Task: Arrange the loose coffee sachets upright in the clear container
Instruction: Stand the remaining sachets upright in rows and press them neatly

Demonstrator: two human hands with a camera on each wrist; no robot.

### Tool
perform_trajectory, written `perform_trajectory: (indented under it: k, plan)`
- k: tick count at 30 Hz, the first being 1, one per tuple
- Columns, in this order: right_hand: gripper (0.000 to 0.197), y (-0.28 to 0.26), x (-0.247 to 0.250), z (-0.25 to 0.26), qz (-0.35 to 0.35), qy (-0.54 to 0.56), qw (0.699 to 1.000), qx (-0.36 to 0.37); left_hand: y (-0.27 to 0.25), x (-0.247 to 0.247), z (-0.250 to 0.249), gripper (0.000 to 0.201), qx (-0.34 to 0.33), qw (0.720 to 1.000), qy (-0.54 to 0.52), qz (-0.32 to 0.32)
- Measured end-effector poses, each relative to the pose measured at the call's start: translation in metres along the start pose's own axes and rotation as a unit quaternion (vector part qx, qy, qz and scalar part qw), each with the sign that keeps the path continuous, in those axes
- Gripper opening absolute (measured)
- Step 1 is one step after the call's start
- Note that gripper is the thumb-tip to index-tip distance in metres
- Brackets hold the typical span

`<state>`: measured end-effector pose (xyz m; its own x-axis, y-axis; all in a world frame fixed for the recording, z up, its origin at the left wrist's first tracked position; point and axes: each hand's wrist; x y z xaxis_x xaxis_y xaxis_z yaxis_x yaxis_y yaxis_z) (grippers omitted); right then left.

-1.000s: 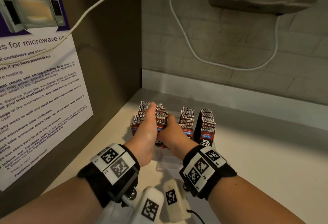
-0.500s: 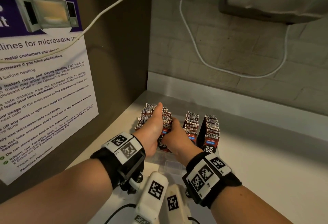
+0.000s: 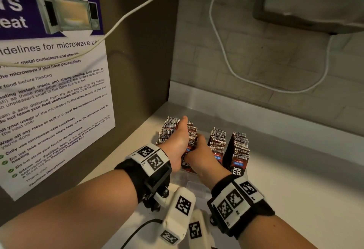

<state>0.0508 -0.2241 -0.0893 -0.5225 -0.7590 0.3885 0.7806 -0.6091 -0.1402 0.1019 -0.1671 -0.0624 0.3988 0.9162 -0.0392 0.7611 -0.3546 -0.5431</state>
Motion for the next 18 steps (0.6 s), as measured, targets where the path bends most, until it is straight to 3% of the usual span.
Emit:
perform_trajectory:
  k: [11,18]
  plan:
    - [0.054,-0.0011,0.0001,0.0002,-0.004,0.024,1.000,-0.011,0.0003,-0.0019,-0.0001,0.095,0.003,1.000,0.024,0.008]
    - [0.077,-0.0014,-0.0021,-0.0017,-0.012,0.034,0.999,-0.004,0.0044,-0.0021,0.0000,0.089,-0.012,0.999,0.027,0.014]
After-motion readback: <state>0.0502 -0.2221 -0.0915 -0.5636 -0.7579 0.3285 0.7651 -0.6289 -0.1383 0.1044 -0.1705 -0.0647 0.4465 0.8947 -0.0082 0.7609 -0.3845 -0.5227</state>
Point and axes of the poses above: each hand's wrist, its own y-axis towards the middle knuckle, its own x-axis out of the back of the hand, z = x × y, and after that the axes turned 7 degrees about -z, right-handed
